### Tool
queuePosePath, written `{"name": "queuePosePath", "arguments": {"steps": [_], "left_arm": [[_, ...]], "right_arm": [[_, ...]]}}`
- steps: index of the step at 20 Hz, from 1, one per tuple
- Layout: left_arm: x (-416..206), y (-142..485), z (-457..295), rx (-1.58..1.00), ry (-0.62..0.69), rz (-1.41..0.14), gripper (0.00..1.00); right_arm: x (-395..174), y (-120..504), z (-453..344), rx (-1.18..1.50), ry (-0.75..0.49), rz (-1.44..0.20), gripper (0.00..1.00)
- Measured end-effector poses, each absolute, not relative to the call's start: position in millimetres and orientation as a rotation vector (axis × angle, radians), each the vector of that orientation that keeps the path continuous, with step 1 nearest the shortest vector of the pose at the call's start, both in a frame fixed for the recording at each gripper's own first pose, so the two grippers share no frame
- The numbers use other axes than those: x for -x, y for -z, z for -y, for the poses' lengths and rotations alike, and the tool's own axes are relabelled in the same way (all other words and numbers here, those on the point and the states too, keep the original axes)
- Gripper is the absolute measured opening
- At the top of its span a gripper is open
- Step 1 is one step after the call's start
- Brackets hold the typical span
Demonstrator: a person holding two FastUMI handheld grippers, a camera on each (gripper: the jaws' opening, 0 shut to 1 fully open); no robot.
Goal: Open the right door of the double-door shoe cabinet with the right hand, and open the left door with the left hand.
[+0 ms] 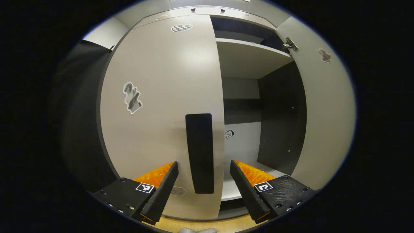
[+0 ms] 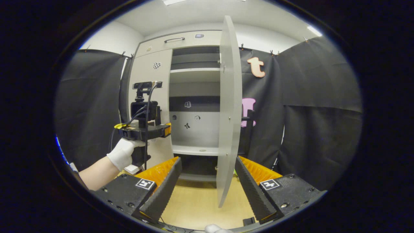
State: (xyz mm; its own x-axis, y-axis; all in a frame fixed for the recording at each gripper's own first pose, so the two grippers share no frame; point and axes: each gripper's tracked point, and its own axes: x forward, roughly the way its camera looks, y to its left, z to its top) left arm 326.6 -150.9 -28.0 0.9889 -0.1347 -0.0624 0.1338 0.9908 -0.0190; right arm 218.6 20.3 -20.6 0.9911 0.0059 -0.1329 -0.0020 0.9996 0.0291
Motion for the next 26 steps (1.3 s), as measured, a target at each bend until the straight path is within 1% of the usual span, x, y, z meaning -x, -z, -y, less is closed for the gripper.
{"name": "queuePosePath", "arguments": {"steps": [2,3,4,5,6,7,8,9,10,11,12,13,15,17,19,26], "left_arm": [[-329,27,148,-0.011,0.097,-0.048,0.96],[-329,29,148,-0.022,0.091,-0.055,0.90],[-328,29,146,-0.047,0.076,-0.048,0.90],[-333,32,145,-0.057,0.082,-0.055,0.77],[-327,29,148,-0.053,0.097,-0.054,0.80],[-326,29,148,-0.045,0.108,-0.051,0.76],[-328,31,144,-0.034,0.093,-0.060,0.66],[-329,31,143,-0.028,0.105,-0.059,0.31],[-328,32,142,-0.013,0.115,-0.070,0.31],[-325,32,142,0.002,0.122,-0.077,0.23],[-330,31,140,0.013,0.121,-0.080,0.30],[-329,32,140,0.012,0.116,-0.077,0.14],[-328,31,141,0.012,0.116,-0.077,0.06],[-326,31,140,0.014,0.125,-0.082,0.00],[-324,31,140,0.020,0.133,-0.083,0.02],[-302,29,137,0.037,0.170,-0.084,0.02]], "right_arm": [[-222,20,-19,-0.026,0.009,-0.126,1.00],[-223,21,-20,-0.029,0.013,-0.127,1.00],[-223,20,-20,-0.035,0.014,-0.126,1.00],[-224,21,-21,-0.038,0.015,-0.129,1.00],[-224,22,-23,-0.040,0.015,-0.131,1.00],[-223,23,-23,-0.042,0.012,-0.132,1.00],[-224,23,-25,-0.044,0.007,-0.135,1.00],[-224,24,-27,-0.045,-0.001,-0.137,1.00],[-225,24,-30,-0.045,-0.009,-0.140,1.00],[-224,25,-31,-0.045,-0.017,-0.142,1.00],[-224,25,-32,-0.045,-0.025,-0.143,1.00],[-224,25,-34,-0.047,-0.031,-0.142,1.00],[-224,25,-37,-0.048,-0.043,-0.140,1.00],[-224,24,-38,-0.051,-0.054,-0.134,1.00],[-226,22,-36,-0.045,-0.052,-0.123,1.00],[-224,20,-33,-0.047,-0.064,-0.106,1.00]]}}
